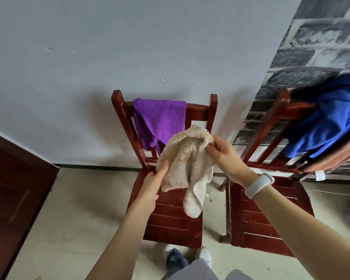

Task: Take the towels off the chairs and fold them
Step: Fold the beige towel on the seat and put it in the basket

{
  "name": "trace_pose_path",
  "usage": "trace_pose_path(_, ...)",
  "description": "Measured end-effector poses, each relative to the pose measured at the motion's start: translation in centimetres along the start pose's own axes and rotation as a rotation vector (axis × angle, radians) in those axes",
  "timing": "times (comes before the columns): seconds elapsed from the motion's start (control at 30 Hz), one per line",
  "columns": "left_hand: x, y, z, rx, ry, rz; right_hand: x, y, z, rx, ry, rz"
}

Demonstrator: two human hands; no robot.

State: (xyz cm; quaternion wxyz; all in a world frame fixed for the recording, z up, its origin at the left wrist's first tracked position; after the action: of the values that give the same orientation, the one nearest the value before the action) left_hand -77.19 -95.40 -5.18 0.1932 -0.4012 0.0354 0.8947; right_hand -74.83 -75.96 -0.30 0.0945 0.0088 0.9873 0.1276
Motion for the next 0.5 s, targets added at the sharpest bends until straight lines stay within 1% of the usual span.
trace_pose_path(0.07,0.3,-0.2,-0.2,-0.023,0.086,-0.038,0.0,0.9,-0.2,0.041,-0.026,0.056)
trace_pose_path(0.13,0.5,-0.7,-0.1,-0.172,0.084,-0.179,-0.3,1.5,0.0,0.074,-0.066,0.086)
trace_pose_path(0.17,0.6,-1.0,0.2,-0.248,0.037,-0.238,-0.5,1.7,0.2,0.084,-0.086,0.090)
trace_pose_path(0.2,0.8,-1.2,0.6,-0.282,-0.035,-0.251,-0.7,1.9,0.4,0.094,-0.107,0.087)
trace_pose_path(0.27,1.5,-1.2,1.4,-0.300,-0.177,-0.178,-1.0,2.4,0.8,0.119,-0.144,0.082)
trace_pose_path(0.33,2.0,-1.4,2.2,-0.355,-0.221,-0.162,-1.4,3.1,1.2,0.132,-0.176,0.071)
trace_pose_path(0.4,2.5,-2.1,2.4,-0.366,-0.163,-0.192,-1.7,3.8,1.5,0.133,-0.197,0.033)
trace_pose_path(0.5,3.2,-3.6,1.7,-0.368,-0.002,-0.219,-1.9,4.2,1.6,0.169,-0.175,-0.037)
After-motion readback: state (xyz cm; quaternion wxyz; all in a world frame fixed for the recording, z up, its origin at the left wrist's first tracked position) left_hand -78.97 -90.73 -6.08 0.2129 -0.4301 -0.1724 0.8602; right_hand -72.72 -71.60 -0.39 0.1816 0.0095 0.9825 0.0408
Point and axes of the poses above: each hand's wrist, its own x-axis towards the middle knuckle, its own y-axis out of the back of the hand, z = x × y, the point moved 2 cm from there along x, towards the middle knuckle, and after that the axes turned 12 degrees about -z, right-handed, at the moved point
